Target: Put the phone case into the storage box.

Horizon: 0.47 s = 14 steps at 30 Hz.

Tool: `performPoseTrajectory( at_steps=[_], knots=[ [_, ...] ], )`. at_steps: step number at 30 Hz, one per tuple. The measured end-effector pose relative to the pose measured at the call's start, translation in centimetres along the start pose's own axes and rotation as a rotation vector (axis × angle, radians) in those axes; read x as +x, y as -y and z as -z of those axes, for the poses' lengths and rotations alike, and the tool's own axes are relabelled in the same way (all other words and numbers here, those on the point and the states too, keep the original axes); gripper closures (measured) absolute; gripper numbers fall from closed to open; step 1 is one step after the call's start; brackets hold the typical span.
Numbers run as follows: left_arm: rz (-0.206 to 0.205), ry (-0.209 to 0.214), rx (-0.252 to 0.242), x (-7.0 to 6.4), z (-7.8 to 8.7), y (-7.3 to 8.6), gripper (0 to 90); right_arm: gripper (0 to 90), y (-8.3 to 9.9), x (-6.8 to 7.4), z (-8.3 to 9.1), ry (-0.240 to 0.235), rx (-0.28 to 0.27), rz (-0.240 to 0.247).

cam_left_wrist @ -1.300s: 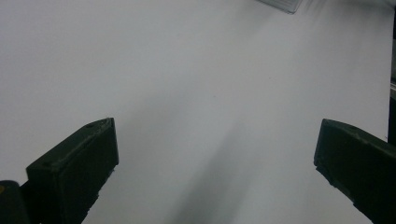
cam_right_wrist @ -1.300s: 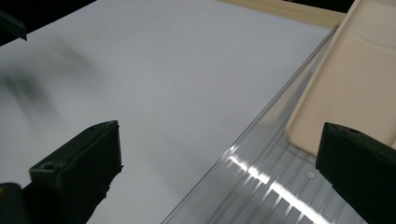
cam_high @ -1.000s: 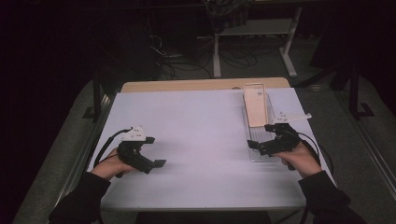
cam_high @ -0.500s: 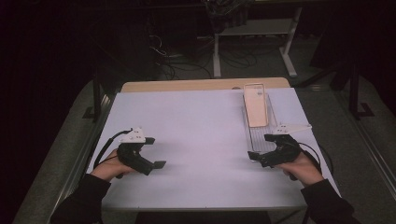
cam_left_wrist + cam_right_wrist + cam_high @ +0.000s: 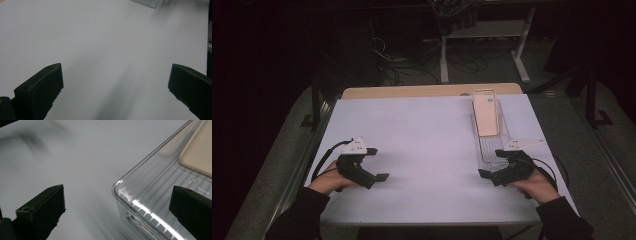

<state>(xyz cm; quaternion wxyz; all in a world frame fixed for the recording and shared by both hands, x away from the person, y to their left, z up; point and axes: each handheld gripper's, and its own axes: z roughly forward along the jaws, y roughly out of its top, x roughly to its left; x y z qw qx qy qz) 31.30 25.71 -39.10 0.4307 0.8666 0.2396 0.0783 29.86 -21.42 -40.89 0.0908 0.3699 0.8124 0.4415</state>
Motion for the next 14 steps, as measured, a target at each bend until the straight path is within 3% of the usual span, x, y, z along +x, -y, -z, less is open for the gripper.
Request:
performPoseTrajectory(
  at_steps=[14],
  knots=[
    [0.008,0.0,-0.001,-0.07,0.04,0.05,0.0,0.0,-0.08,-0.13,0.23,0.001,-0.009,-0.003]
  ],
)
